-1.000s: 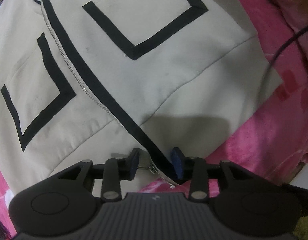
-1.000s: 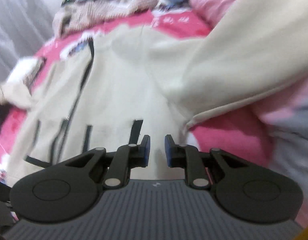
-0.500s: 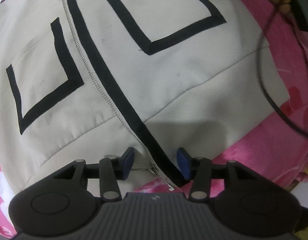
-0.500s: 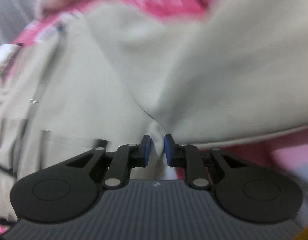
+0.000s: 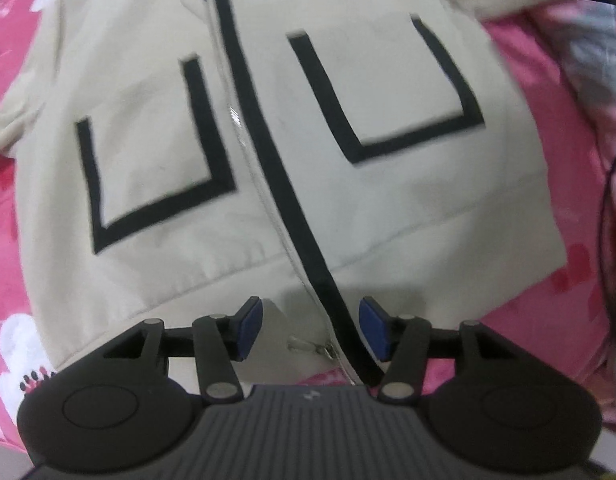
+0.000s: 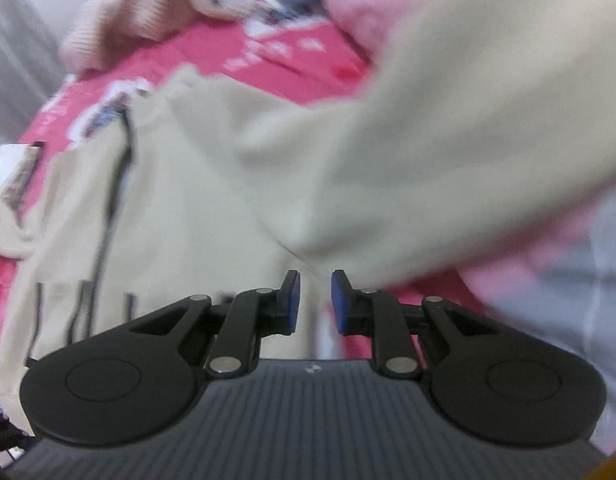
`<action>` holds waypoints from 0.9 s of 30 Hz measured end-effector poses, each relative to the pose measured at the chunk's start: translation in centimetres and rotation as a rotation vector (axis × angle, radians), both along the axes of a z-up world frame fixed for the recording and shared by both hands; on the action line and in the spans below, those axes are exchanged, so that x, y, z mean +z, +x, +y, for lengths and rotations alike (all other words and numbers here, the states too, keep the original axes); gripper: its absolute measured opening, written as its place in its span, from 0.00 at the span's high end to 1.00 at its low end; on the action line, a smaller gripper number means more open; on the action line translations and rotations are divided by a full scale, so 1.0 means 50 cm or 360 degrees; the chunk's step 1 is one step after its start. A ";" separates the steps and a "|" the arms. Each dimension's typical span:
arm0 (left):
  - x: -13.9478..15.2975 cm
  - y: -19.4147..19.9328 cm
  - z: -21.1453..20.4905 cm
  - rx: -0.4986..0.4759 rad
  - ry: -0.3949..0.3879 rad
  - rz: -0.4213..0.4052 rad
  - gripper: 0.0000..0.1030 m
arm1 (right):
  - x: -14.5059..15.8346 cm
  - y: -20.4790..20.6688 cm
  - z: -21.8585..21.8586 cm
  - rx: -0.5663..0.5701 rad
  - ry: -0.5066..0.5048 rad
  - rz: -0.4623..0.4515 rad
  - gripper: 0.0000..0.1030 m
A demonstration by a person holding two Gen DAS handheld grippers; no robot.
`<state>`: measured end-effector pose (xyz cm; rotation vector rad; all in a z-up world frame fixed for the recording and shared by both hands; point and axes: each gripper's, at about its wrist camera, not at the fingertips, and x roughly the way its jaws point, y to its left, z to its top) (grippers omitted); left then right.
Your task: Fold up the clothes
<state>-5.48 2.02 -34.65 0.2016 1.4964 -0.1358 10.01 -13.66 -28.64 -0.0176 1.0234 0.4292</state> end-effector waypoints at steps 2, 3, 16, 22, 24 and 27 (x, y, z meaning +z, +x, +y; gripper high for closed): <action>0.015 0.018 0.007 0.0034 -0.0030 -0.0066 0.47 | 0.016 0.017 0.048 0.0136 0.0007 -0.0072 0.84; 0.018 0.019 0.005 0.0046 -0.0047 -0.0103 0.47 | 0.021 0.028 0.076 0.0203 0.0003 -0.0111 0.84; 0.009 0.236 0.124 -0.0114 -0.0151 -0.0742 0.51 | 0.038 0.341 0.174 0.0569 -0.0115 -0.0040 0.48; -0.031 0.425 0.072 -0.0829 0.0001 -0.0904 0.54 | -0.014 0.401 0.193 0.0994 -0.0264 0.0180 0.39; -0.061 0.464 0.052 -0.0972 0.0070 -0.0901 0.56 | -0.048 0.405 0.204 0.1045 -0.0364 0.0318 0.55; -0.090 0.499 0.039 -0.0933 0.0080 -0.0896 0.57 | -0.046 0.358 0.215 0.1045 -0.0555 0.0219 0.90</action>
